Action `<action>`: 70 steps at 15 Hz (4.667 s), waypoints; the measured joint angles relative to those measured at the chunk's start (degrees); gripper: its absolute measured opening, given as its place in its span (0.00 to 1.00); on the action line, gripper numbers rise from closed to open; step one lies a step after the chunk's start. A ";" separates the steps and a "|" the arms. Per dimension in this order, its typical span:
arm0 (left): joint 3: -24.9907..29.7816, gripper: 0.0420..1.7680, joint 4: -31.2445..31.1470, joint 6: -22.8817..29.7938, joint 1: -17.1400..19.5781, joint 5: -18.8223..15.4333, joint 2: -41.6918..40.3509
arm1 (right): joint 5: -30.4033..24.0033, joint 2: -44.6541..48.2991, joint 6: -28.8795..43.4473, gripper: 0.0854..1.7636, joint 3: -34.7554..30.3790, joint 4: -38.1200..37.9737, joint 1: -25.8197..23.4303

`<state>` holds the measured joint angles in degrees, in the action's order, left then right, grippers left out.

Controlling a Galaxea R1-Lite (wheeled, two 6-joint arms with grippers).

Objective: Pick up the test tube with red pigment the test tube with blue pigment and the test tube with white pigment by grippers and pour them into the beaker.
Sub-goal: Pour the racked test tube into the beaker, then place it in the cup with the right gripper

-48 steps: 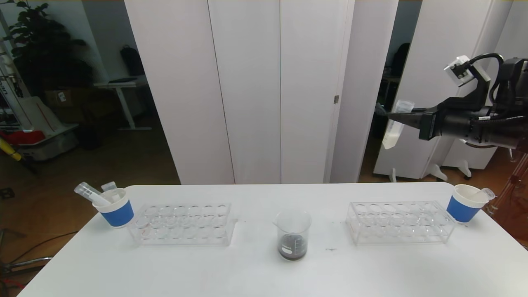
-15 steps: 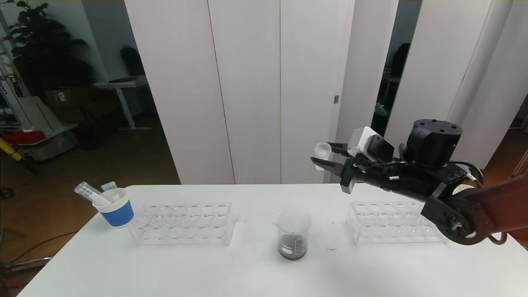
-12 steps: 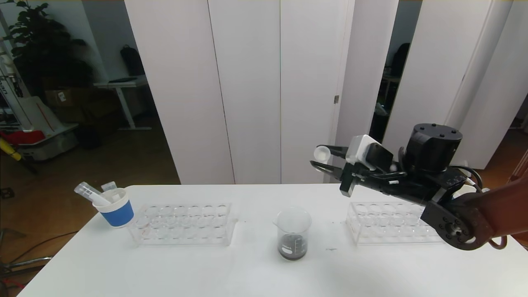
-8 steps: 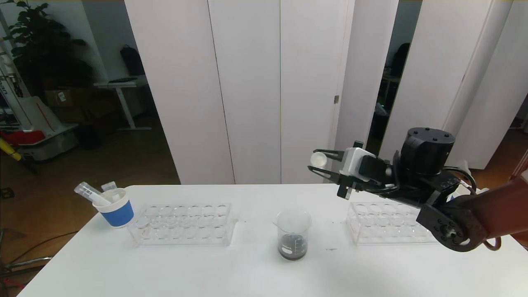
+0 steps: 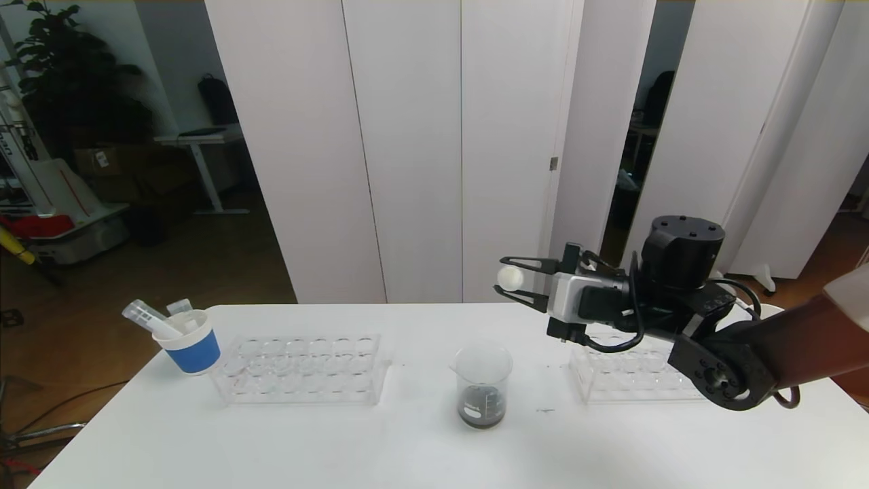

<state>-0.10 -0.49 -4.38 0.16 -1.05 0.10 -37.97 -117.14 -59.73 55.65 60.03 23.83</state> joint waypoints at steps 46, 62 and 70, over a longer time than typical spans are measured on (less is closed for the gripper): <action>0.00 0.99 -0.02 0.00 0.00 0.00 0.00 | 0.83 -4.06 -30.32 0.29 2.89 -1.51 0.76; 0.00 0.99 -0.02 0.00 0.00 0.00 0.00 | 2.36 -4.08 -34.37 0.29 3.30 -1.95 2.43; 0.00 0.99 -0.02 0.00 0.00 0.00 0.00 | 2.34 -4.02 -35.79 0.29 3.17 -1.82 2.51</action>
<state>-0.10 -0.51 -4.38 0.16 -1.05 0.10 -35.63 -121.16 -95.53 58.82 58.21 26.34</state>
